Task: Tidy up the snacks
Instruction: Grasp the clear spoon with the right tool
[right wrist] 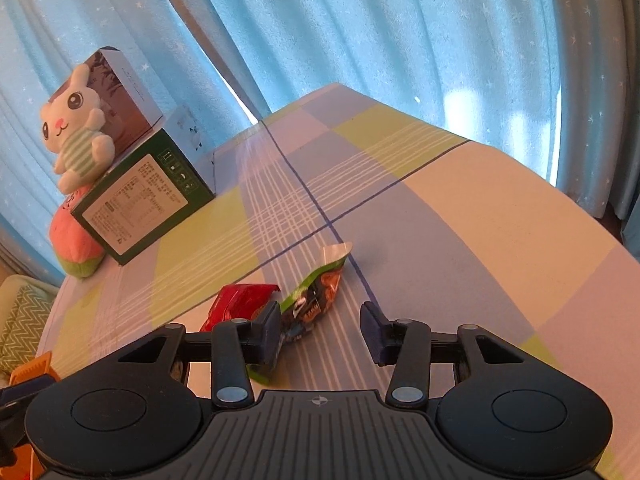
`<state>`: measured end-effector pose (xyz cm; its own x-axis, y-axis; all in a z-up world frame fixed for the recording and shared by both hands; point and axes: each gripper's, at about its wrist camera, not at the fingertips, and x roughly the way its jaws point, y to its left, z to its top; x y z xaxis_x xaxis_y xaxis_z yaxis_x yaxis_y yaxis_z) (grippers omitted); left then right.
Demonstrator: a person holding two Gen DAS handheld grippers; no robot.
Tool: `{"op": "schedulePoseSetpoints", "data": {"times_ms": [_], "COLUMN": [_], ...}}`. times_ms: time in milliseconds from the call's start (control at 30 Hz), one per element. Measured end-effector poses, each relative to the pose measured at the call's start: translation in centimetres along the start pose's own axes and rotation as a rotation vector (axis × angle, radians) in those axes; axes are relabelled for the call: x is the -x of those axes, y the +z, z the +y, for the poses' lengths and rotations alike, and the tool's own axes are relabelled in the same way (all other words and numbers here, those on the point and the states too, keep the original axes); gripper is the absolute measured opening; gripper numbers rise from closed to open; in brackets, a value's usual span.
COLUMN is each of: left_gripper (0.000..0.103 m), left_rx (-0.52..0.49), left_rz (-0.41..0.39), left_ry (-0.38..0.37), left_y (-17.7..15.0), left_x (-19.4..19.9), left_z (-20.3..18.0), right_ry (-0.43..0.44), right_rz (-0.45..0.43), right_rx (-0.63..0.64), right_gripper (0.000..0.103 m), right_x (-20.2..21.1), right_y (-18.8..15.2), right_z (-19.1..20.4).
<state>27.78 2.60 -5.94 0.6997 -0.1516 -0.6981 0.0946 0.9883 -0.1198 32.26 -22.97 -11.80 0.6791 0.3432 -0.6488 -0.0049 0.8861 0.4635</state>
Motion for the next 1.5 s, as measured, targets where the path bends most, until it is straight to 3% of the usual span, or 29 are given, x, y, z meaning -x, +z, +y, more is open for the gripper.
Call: {"op": "schedulePoseSetpoints", "data": {"times_ms": [300, 600, 867, 1133, 1267, 1400, 1500], "left_gripper": [0.092, 0.092, 0.092, 0.092, 0.092, 0.092, 0.092], "left_rx": [0.012, 0.024, 0.027, 0.034, 0.035, 0.032, 0.021], "left_rz": [0.006, -0.001, 0.004, -0.014, -0.013, -0.012, -0.008], "left_ry": [-0.004, -0.001, 0.007, 0.034, 0.041, 0.046, 0.037], "left_y": [0.1, -0.2, -0.2, 0.2, 0.2, 0.2, 0.4], "left_x": [-1.7, -1.6, -1.5, -0.3, 0.0, 0.3, 0.2], "left_z": [1.0, 1.6, 1.9, 3.1, 3.6, 3.8, 3.8], "right_ry": [-0.022, 0.038, 0.002, 0.054, -0.025, -0.067, -0.045], "right_rz": [0.009, -0.041, -0.015, 0.012, 0.046, 0.063, 0.105], "right_rx": [0.082, -0.014, 0.101, -0.024, 0.063, 0.259, 0.344], "right_gripper": [0.044, 0.044, 0.044, 0.045, 0.045, 0.044, 0.030], "right_x": [-3.0, -2.5, -4.2, -5.1, -6.3, -7.0, -6.4], "right_y": [0.1, 1.0, 0.9, 1.9, 1.6, 0.6, 0.1], "right_z": [1.4, 1.4, 3.8, 4.5, 6.1, 7.7, 7.5]}}
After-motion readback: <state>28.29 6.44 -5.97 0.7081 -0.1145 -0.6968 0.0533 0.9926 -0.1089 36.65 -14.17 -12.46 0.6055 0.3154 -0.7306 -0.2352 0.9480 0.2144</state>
